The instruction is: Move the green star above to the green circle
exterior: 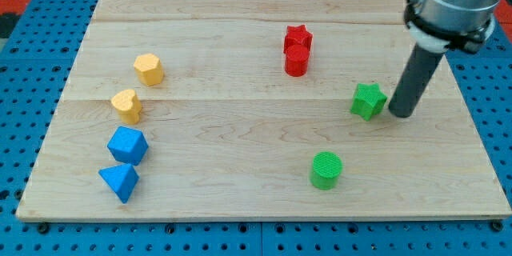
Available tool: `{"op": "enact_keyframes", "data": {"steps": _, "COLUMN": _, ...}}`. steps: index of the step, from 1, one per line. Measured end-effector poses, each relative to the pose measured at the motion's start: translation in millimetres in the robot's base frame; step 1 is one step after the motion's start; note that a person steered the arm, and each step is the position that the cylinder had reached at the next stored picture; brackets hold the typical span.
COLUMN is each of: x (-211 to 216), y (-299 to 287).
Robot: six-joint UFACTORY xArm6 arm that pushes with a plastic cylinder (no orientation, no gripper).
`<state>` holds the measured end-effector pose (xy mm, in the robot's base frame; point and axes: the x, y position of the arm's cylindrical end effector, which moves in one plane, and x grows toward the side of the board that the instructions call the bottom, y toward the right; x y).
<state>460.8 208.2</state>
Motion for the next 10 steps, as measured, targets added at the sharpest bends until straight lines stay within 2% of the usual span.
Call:
{"op": "enact_keyframes", "data": {"steps": 1, "x": -12.1, "y": -9.0}}
{"op": "enact_keyframes", "data": {"steps": 2, "x": -9.7, "y": -43.5}}
{"op": "enact_keyframes", "data": {"steps": 3, "x": -9.7, "y": -48.1}}
{"op": "enact_keyframes", "data": {"steps": 5, "x": 18.1, "y": -40.5}}
{"op": "enact_keyframes", "data": {"steps": 6, "x": -5.6, "y": -117.8}}
{"op": "enact_keyframes", "data": {"steps": 7, "x": -3.2, "y": -136.6}}
{"op": "enact_keyframes", "data": {"steps": 8, "x": 13.3, "y": -117.7}}
{"op": "enact_keyframes", "data": {"steps": 9, "x": 49.3, "y": -8.3}}
{"op": "enact_keyframes", "data": {"steps": 10, "x": 135.9, "y": -12.9}}
